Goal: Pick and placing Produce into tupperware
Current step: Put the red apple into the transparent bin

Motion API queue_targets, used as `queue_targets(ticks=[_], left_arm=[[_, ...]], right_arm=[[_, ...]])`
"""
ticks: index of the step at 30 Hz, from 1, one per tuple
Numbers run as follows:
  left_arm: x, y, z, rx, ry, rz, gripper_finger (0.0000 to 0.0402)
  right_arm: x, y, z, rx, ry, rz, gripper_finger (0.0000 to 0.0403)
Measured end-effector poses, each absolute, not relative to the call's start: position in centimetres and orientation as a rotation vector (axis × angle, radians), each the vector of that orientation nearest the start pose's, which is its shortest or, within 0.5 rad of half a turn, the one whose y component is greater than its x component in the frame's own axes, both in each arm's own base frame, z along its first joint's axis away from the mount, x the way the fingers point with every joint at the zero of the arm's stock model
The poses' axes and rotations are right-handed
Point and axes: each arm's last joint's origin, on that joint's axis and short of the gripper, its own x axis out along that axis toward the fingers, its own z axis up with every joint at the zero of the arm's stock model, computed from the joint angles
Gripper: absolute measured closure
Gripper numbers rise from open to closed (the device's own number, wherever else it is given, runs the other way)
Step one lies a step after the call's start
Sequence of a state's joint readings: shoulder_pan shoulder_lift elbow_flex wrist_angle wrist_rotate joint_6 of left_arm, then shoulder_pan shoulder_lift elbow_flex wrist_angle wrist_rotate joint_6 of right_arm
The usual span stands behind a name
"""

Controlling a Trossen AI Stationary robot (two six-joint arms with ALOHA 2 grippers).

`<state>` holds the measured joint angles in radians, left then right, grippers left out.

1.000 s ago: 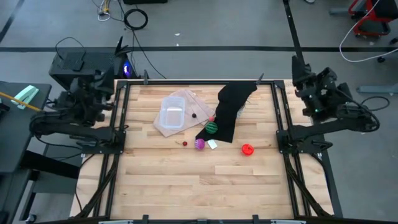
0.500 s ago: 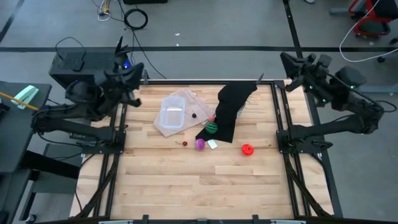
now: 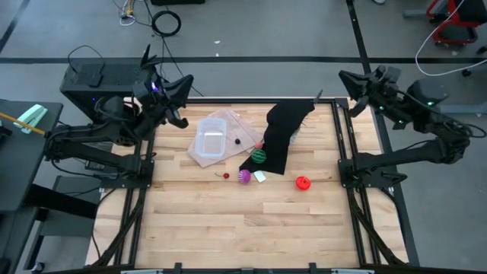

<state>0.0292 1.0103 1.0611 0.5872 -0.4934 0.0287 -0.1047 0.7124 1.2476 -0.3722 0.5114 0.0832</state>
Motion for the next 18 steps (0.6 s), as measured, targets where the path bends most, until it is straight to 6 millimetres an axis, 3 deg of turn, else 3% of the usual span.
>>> queue_targets(ticks=[12, 18], left_arm=[[19.5, 2.0, 45.5, 0.079, -0.561, 0.576, 0.0377], [19.9, 2.4, 45.2, 0.115, -0.529, 0.601, 0.0372]], right_arm=[[14.6, -2.9, 46.0, 0.092, -0.123, -0.589, 0.0373], [14.1, -3.2, 46.8, 0.075, -0.194, -0.554, 0.0381]])
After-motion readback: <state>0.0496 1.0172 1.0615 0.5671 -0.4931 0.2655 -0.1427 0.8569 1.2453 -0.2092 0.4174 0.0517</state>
